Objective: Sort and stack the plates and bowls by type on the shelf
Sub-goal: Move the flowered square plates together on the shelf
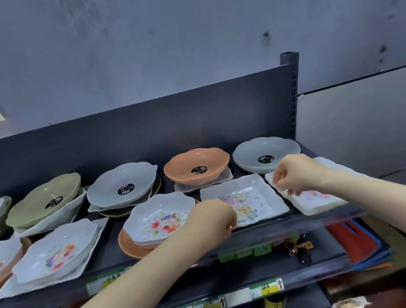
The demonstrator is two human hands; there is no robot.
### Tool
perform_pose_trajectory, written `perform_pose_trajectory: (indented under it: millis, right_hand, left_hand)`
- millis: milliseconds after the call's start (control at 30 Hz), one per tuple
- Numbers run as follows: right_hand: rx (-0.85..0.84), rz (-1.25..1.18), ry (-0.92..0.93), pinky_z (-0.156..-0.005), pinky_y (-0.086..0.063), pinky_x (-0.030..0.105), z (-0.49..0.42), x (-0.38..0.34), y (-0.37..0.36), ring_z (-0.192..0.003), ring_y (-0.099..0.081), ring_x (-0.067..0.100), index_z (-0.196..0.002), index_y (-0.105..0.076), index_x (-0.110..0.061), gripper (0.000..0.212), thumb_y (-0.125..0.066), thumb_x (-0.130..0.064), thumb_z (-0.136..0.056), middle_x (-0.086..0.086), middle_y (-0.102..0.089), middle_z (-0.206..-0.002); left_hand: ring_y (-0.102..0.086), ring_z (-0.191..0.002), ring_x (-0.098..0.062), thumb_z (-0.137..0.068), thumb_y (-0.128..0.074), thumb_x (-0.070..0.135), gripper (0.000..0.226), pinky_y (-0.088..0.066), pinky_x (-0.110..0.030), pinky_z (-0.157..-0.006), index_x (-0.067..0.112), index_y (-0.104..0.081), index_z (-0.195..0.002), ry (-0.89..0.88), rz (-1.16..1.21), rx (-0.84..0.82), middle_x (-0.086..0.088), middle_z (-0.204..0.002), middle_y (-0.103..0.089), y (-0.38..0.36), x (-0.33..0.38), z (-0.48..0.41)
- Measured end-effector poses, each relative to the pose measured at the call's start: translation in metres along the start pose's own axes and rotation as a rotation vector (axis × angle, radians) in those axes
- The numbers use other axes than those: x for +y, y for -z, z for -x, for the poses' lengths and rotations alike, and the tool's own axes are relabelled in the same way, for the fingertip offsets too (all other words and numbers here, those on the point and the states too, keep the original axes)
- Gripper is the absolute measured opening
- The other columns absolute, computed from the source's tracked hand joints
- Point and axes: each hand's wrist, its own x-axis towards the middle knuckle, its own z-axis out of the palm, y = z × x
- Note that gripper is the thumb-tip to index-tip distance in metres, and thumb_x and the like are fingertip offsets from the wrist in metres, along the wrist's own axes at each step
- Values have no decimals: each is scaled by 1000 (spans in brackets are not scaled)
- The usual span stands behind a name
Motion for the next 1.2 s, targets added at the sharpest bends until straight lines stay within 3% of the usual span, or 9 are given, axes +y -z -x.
perform_pose_trajectory:
  millis: [233,400,533,633,733,800,900,1033,1200]
  right_hand:
    - [13,-70,-81,-43,-48,20,-2,-8,6,-43,-65,19,-75,-65,1,25,-53,-18,-86,6,-72,-69]
    - [-114,-376,-173,-40,-50,19,-10,-14,13,-43,-64,17,-83,-62,6,10,-56,-2,-83,16,-67,-65]
    - [-74,-502,-184,-40,-50,18,-6,-11,27,-39,-61,16,-78,-64,7,7,-59,4,-83,11,-57,-62]
    - [8,-460,-175,-55,-59,29,-5,4,40,-41,-59,17,-83,-65,17,15,-63,3,-81,10,-50,-75]
    - [102,-452,-196,-64,-59,36,-5,31,56,-55,-64,25,-93,-65,18,23,-67,-1,-80,12,-56,-88]
    - [170,-441,-205,-53,-52,27,-3,51,67,-58,-57,25,-96,-62,21,26,-66,0,-79,14,-53,-76]
    - [270,-395,-262,-51,-41,25,1,83,78,-59,-50,22,-89,-70,12,17,-67,0,-78,13,-57,-70]
    - [325,-286,-325,-61,-36,30,4,119,78,-64,-45,19,-84,-70,10,21,-66,-6,-72,10,-52,-65]
    - [266,-113,-326,-57,-38,28,7,132,67,-62,-54,23,-77,-76,-2,16,-63,-7,-71,7,-61,-61]
  left_hand:
    - [-64,-71,-28,-74,-55,24,21,-45,-27,-54,17,-74,-72,-42,161,470,-2,-71,-71,13,-29,3]
    - [-66,-61,-19,-75,-61,35,20,-52,-30,-52,26,-78,-71,-33,268,640,5,-65,-72,18,-33,14]
    - [-68,-71,-4,-74,-77,23,3,-53,-25,-71,23,-80,-75,90,681,644,13,-74,-75,27,-28,22]
    - [-70,-71,-3,-80,-74,15,6,-55,-20,-67,20,-78,-78,185,1080,683,11,-77,-75,40,-28,19]
    - [-70,-74,-8,-86,-66,9,9,-54,-15,-61,11,-74,-89,339,1463,621,-6,-85,-75,46,-30,7]
    - [-69,-84,-19,-86,-63,5,12,-58,-21,-70,9,-71,-95,403,1610,522,-13,-95,-73,43,-29,-3]
    - [-66,-88,-22,-87,-61,1,15,-57,-28,-79,10,-67,-98,418,1650,385,-14,-97,-70,33,-20,-21]
    - [-65,-80,-20,-88,-59,1,21,-56,-25,-74,2,-64,-108,431,1645,257,-12,-92,-67,22,5,-45]
    - [-55,-84,-23,-90,-58,4,5,-54,-28,-72,8,-59,-89,490,1632,20,-12,-95,-54,7,46,-77]
